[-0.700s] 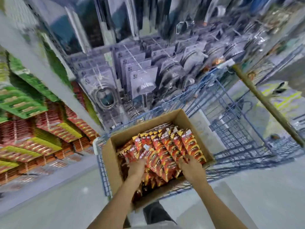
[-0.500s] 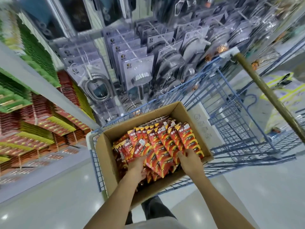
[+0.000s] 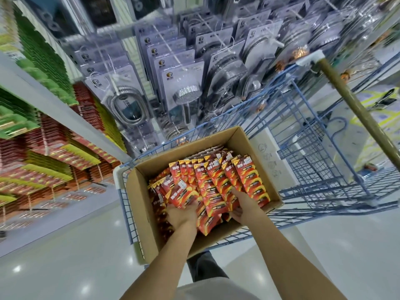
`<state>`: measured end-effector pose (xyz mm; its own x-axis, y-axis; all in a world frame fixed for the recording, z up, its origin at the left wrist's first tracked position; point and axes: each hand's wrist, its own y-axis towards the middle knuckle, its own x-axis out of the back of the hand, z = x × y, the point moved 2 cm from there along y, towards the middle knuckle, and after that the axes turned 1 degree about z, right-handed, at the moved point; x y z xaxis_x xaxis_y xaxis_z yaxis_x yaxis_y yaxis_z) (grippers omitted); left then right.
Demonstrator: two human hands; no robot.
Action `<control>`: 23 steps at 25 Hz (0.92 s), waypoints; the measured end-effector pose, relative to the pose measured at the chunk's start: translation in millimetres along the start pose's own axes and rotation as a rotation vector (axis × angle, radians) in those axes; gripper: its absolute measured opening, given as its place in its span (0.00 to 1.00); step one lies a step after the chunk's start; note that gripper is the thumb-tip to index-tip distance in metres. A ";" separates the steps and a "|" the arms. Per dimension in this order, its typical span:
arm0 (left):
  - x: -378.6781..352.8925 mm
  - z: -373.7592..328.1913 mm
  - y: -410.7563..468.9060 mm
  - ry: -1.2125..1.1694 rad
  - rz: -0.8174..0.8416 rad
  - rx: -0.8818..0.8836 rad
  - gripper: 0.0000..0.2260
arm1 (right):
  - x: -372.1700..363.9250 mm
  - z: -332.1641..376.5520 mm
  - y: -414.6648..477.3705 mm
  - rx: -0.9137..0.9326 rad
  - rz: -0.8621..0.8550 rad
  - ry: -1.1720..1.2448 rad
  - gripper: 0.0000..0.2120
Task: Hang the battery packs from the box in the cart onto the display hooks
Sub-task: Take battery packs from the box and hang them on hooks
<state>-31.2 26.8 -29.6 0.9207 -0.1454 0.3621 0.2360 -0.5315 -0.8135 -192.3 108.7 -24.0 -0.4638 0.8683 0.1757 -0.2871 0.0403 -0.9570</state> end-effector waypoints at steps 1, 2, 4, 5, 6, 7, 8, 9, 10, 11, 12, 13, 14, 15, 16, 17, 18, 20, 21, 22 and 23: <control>10.0 0.2 3.8 0.037 0.003 -0.030 0.24 | -2.3 -1.4 4.5 -0.023 0.012 0.059 0.26; 21.6 -2.5 4.3 0.050 0.019 -0.058 0.20 | -4.5 -2.4 6.1 -0.028 0.015 0.101 0.27; 42.9 -2.7 9.9 0.033 0.079 -0.100 0.14 | -8.3 -4.7 5.0 0.020 0.045 0.129 0.26; 50.7 -2.9 10.8 0.025 0.105 -0.125 0.12 | -10.0 -5.6 3.4 0.045 0.083 0.133 0.23; 57.0 -5.0 5.5 0.016 0.141 -0.155 0.10 | -9.7 -7.6 -0.5 0.045 0.100 0.151 0.21; 61.6 -3.9 5.1 0.003 0.165 -0.177 0.08 | -8.5 -9.7 -7.4 0.020 0.115 0.192 0.20; 65.2 -5.1 1.6 -0.012 0.187 -0.195 0.05 | -6.8 -12.5 -12.4 -0.002 0.134 0.221 0.20; 68.1 -4.7 0.9 -0.028 0.209 -0.204 0.05 | -5.1 -15.1 -17.7 -0.009 0.169 0.230 0.21; 72.1 -7.5 -4.9 -0.051 0.220 -0.217 0.06 | -3.9 -17.5 -22.7 0.006 0.204 0.204 0.22; 76.0 -7.6 -5.9 -0.083 0.238 -0.215 0.08 | -2.4 -20.8 -28.4 0.030 0.244 0.163 0.22; 80.3 -8.1 -6.4 -0.115 0.255 -0.211 0.11 | -1.1 -24.3 -33.1 0.052 0.274 0.125 0.21; 83.8 -7.7 -5.0 -0.135 0.280 -0.214 0.14 | -0.3 -26.8 -39.1 0.068 0.298 0.102 0.19; 88.3 -9.8 -7.6 -0.142 0.303 -0.224 0.16 | 0.4 -28.9 -43.8 0.083 0.314 0.086 0.18; 92.8 -10.3 -7.3 -0.150 0.324 -0.234 0.17 | 0.5 -30.3 -47.5 0.092 0.330 0.082 0.17; 98.2 -11.7 -8.5 -0.161 0.338 -0.244 0.17 | -0.3 -31.2 -50.3 0.107 0.357 0.075 0.18; 103.7 -12.5 -8.6 -0.182 0.345 -0.249 0.16 | -1.7 -32.2 -53.4 0.128 0.393 0.059 0.19; 109.5 -14.4 -10.7 -0.197 0.345 -0.252 0.14 | -4.0 -33.1 -54.4 0.151 0.436 0.031 0.22; 122.3 -19.2 -12.8 -0.232 0.341 -0.271 0.12 | -10.5 -32.3 -59.8 0.203 0.497 -0.038 0.28; 130.1 -22.7 -14.8 -0.256 0.340 -0.284 0.12 | -14.6 -32.1 -64.6 0.230 0.523 -0.065 0.29; 137.8 -28.4 -18.6 -0.273 0.339 -0.301 0.12 | -19.4 -31.2 -71.3 0.259 0.554 -0.085 0.30; 145.8 -34.7 -21.2 -0.295 0.347 -0.324 0.12 | -24.8 -29.3 -79.2 0.293 0.585 -0.113 0.30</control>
<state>87.3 -12.1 56.3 0.9863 -0.1426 -0.0831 -0.1615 -0.7303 -0.6638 -133.5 98.5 40.7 -0.6926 0.6486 -0.3155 -0.1698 -0.5717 -0.8027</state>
